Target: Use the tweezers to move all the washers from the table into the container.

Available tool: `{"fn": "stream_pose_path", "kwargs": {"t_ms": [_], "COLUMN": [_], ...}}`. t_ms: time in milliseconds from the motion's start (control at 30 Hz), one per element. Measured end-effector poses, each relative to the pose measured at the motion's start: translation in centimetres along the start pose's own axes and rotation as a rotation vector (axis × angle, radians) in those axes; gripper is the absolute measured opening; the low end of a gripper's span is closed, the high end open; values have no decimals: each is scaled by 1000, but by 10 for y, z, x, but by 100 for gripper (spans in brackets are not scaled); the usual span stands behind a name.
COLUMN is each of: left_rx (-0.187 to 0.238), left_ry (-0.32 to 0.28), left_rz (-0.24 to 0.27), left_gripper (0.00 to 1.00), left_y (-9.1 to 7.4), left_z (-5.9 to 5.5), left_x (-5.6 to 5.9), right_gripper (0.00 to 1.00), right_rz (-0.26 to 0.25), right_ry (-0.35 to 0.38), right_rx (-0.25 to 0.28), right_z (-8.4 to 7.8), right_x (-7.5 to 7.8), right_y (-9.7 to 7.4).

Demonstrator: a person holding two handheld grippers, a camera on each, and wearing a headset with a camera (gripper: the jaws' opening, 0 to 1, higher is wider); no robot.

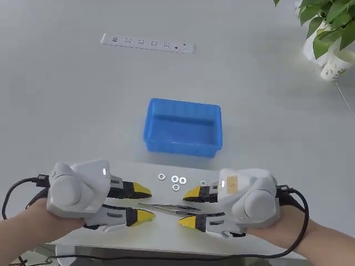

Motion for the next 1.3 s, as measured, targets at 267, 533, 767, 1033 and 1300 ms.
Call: {"fn": "stream_pose_path", "kwargs": {"t_ms": [267,533,767,1033,1300], "left_rx": [-10,-21,-25,-23,-18], "left_ry": [41,59,65,73,83], "left_rz": [-2,4,3,0,-3], "left_gripper": [19,16,11,8,7], "left_y": [-3,-6,-7,-8,-7], "left_z": [-2,-4,-5,-6,-6], "left_x": [1,-1,-1,-1,-2], "right_gripper": [26,23,20,16,11], "right_rz": [-5,-2,-3,-4,-2], "right_ry": [-19,-56,-65,-76,-71], "right_rx": [-6,-13,-14,-27,-29], "right_z": [0,3,4,6,5], "right_x": [1,-1,-2,-2,-3], "right_y": [0,2,4,4,4]}}
Point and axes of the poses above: the centre of the closed fingertips' face, and the gripper's own axes: y roughly forward along the fingers, x roughly to its right, z roughly out of its top, the point moved 9 cm from there along -y, roughly backward along the fingers, and after that the axes turned 1 degree about -z, right-handed, at the moved point
